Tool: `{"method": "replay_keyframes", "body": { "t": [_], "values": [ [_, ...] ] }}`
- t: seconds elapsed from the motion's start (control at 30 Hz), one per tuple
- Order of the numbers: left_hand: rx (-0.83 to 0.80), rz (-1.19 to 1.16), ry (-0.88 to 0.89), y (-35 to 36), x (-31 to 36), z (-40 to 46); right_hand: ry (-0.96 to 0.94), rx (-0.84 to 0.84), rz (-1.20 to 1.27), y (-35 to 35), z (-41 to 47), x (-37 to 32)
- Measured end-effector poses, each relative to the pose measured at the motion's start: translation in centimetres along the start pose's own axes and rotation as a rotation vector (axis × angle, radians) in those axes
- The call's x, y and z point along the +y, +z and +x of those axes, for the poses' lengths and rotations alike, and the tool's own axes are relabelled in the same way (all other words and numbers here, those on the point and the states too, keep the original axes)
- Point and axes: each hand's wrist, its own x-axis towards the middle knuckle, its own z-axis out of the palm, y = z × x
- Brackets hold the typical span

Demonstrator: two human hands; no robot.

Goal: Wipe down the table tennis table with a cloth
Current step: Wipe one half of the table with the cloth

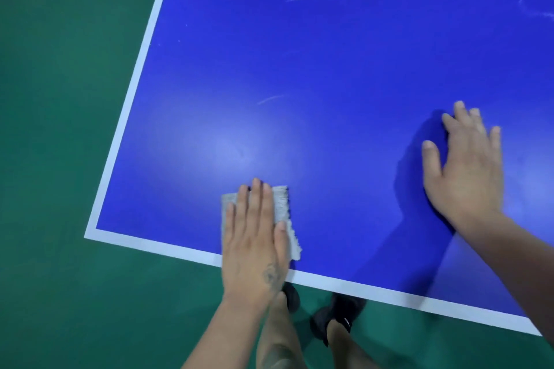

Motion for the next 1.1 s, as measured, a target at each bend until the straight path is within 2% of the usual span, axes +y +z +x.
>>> {"method": "replay_keyframes", "body": {
  "t": [0.13,0.33,0.43,0.5,0.63,0.77,0.93,1.1],
  "values": [
    [0.037,0.019,-0.152,-0.8,-4.6,5.7,-0.09,-0.019,0.016,1.8,2.8,-5.1],
    [0.097,-0.124,-0.264,-2.1,-4.5,18.2,-0.002,-0.037,-0.057,4.6,5.1,-7.6],
    [0.099,-0.199,-0.193,-2.2,-1.1,22.9,0.003,-0.007,-0.053,4.7,4.9,-7.7],
    [0.091,-0.191,-0.051,-1.8,1.8,23.9,0.009,0.003,-0.048,4.7,4.9,-7.6],
    [0.061,-0.105,0.26,-1.1,5.2,20.5,0.013,0.011,-0.038,4.8,5.0,-7.6],
    [-0.033,-0.046,0.404,-1.5,2.7,13.5,0.003,0.036,0.0,4.8,5.0,-7.6],
    [-0.067,-0.029,0.369,-2.0,-5.2,5.3,0.001,0.044,0.029,4.9,5.0,-7.6],
    [-0.038,-0.006,0.155,-3.0,-11.2,7.9,0.003,0.025,0.034,4.7,5.2,-7.7]
  ]
}}
